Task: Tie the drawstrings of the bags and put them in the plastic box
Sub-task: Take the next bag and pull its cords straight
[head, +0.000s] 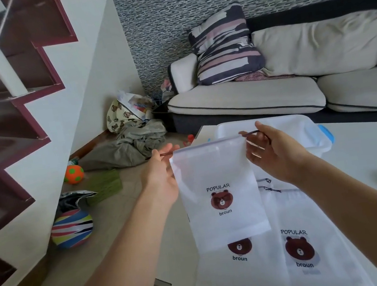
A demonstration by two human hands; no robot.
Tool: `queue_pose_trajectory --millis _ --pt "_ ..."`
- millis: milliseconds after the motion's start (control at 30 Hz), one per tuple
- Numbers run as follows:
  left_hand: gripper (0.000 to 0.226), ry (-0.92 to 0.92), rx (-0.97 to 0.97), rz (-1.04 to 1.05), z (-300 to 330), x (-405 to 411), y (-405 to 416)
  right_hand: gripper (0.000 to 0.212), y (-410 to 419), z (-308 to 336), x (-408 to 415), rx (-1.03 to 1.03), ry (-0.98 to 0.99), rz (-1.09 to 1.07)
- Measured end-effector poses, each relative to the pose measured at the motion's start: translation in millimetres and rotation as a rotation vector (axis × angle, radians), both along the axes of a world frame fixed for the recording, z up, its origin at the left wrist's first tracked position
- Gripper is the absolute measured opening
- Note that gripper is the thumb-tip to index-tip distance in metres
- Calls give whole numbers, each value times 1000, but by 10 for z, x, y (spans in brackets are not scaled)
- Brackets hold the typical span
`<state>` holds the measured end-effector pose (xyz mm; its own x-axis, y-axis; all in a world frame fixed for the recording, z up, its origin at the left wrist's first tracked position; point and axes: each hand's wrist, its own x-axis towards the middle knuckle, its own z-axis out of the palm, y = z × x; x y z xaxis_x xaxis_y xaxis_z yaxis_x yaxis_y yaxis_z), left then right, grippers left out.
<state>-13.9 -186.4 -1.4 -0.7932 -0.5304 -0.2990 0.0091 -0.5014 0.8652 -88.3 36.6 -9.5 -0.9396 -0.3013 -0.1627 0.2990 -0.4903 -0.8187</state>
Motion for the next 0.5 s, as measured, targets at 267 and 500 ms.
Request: queue_pose_trajectory --millis 267,500 --pt "47 186 279 164 142 48 -364 36 213 13 -232 -453 -229 -258" --pt "50 140 58 88 153 14 -441 38 393 81 -282 -113 -86 -314"
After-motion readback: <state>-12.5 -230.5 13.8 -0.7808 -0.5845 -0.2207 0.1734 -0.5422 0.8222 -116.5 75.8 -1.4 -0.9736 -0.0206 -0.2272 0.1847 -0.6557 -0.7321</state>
